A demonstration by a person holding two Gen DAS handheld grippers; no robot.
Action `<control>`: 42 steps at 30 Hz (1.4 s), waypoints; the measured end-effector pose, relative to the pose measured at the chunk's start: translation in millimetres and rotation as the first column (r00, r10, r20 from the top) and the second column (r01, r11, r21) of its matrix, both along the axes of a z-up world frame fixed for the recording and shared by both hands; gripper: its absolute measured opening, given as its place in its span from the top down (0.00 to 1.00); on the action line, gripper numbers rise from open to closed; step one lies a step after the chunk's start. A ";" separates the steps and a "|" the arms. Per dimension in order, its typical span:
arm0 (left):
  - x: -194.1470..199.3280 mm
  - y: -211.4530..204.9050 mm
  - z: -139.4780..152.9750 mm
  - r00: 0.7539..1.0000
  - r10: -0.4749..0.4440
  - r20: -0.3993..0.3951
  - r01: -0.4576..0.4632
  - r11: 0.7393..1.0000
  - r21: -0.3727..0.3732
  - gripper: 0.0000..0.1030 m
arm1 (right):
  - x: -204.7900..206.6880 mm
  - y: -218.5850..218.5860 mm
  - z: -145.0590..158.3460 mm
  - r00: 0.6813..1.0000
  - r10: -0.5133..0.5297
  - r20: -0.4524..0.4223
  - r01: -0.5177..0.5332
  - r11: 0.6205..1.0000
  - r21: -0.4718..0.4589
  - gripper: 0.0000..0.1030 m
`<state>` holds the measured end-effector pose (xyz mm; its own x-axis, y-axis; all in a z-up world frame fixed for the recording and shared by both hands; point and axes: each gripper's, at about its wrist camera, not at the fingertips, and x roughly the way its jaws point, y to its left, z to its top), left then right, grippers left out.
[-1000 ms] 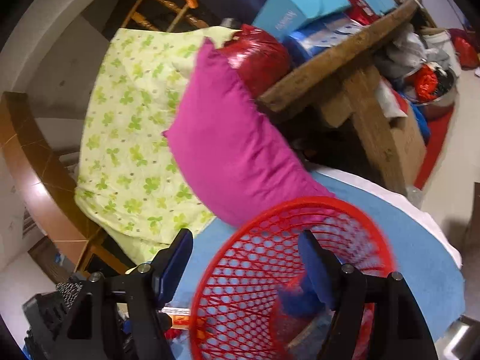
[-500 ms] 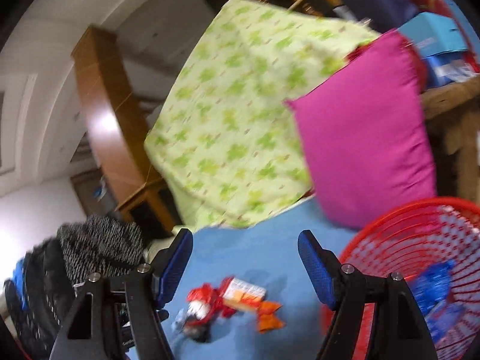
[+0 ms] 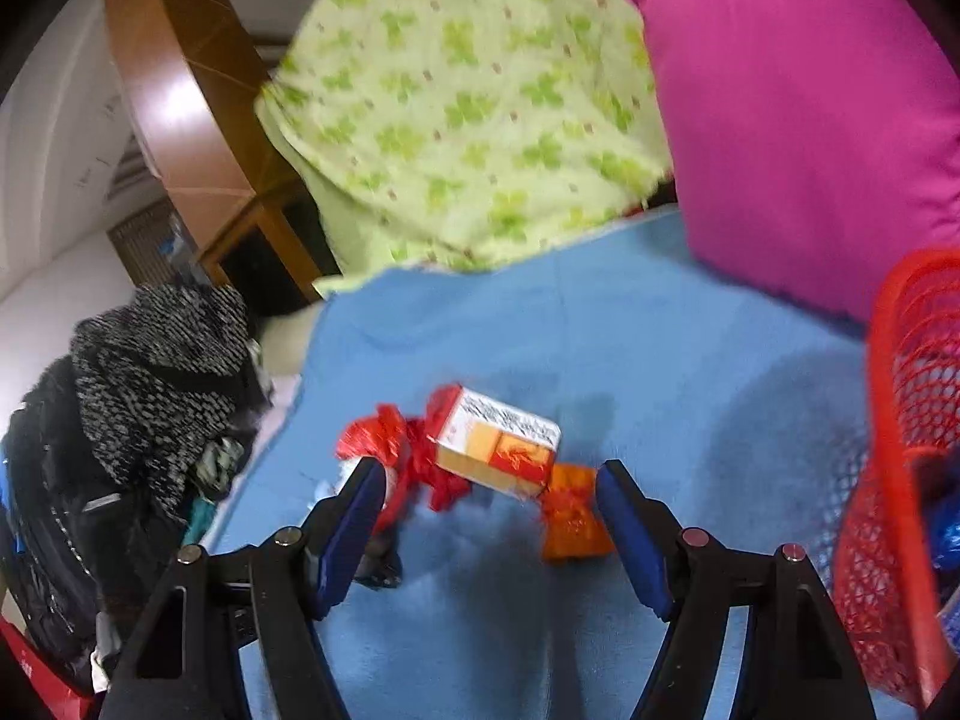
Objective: Collect trash
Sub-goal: 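Bring both open tools back to the trash pile, then grasp the white-and-red medicine box with the right tool while the left tool grasps the light blue mask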
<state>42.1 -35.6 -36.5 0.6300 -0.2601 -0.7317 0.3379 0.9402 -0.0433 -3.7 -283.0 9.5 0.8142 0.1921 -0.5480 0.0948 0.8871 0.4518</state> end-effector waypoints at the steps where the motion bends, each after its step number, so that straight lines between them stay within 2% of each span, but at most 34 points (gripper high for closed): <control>1: 2.2 -0.8 -1.9 1.000 -0.005 -0.010 0.005 1.000 -0.001 0.35 | 7.9 -3.2 -6.1 1.000 0.002 -0.011 -0.001 0.999 0.035 0.26; 5: 11.7 -6.2 -11.2 0.997 -0.039 -0.070 0.036 0.999 -0.034 0.35 | 35.5 -16.1 -21.9 0.999 -0.020 -0.051 0.025 0.994 0.103 0.26; 7: 17.3 -9.1 -15.7 0.994 -0.046 -0.096 0.043 0.998 -0.038 0.35 | 46.5 -21.0 -24.7 0.998 -0.038 -0.054 0.043 0.993 0.109 0.26; 12: 30.5 9.2 -16.3 0.992 0.017 -0.125 -0.027 0.997 -0.079 0.35 | 78.0 -38.7 -31.9 0.999 -0.022 -0.029 0.026 0.987 0.158 0.26; 16: 37.2 37.7 -13.4 0.991 0.087 -0.100 -0.095 0.992 -0.082 0.35 | 101.6 -39.2 -37.8 0.999 0.034 -0.026 -0.029 0.984 0.175 0.26; 19: 46.1 56.9 -20.6 0.983 0.132 -0.125 -0.143 0.986 -0.088 0.35 | 117.2 -33.7 -43.6 0.997 0.077 -0.027 -0.071 0.982 0.176 0.26; 25: 62.0 63.2 -30.5 0.978 0.119 -0.174 -0.151 0.972 -0.182 0.35 | 141.2 -18.5 -64.2 0.980 0.184 -0.070 -0.166 0.963 0.213 0.25; 28: 67.2 54.6 -32.1 0.978 0.094 -0.186 -0.135 0.966 -0.221 0.35 | 141.0 -6.8 -64.6 0.965 0.247 -0.086 -0.229 0.957 0.175 0.23; 31: 73.9 44.8 -36.7 0.976 0.089 -0.199 -0.132 0.968 -0.212 0.35 | 134.1 0.4 -62.0 0.948 0.302 -0.100 -0.289 0.949 0.128 0.16; 33: 77.0 43.1 -39.0 0.974 0.084 -0.209 -0.129 0.969 -0.211 0.35 | 128.1 5.4 -62.0 0.935 0.334 -0.118 -0.324 0.941 0.095 0.15; 37: 79.7 48.5 -40.7 0.972 0.092 -0.217 -0.141 0.965 -0.222 0.47 | 118.2 14.6 -63.0 0.921 0.360 -0.148 -0.364 0.931 -0.003 0.15; 42: 79.4 50.1 -42.1 0.971 0.091 -0.220 -0.140 0.966 -0.219 0.58 | 116.0 35.4 -65.5 0.930 0.309 -0.199 -0.343 0.924 -0.168 0.15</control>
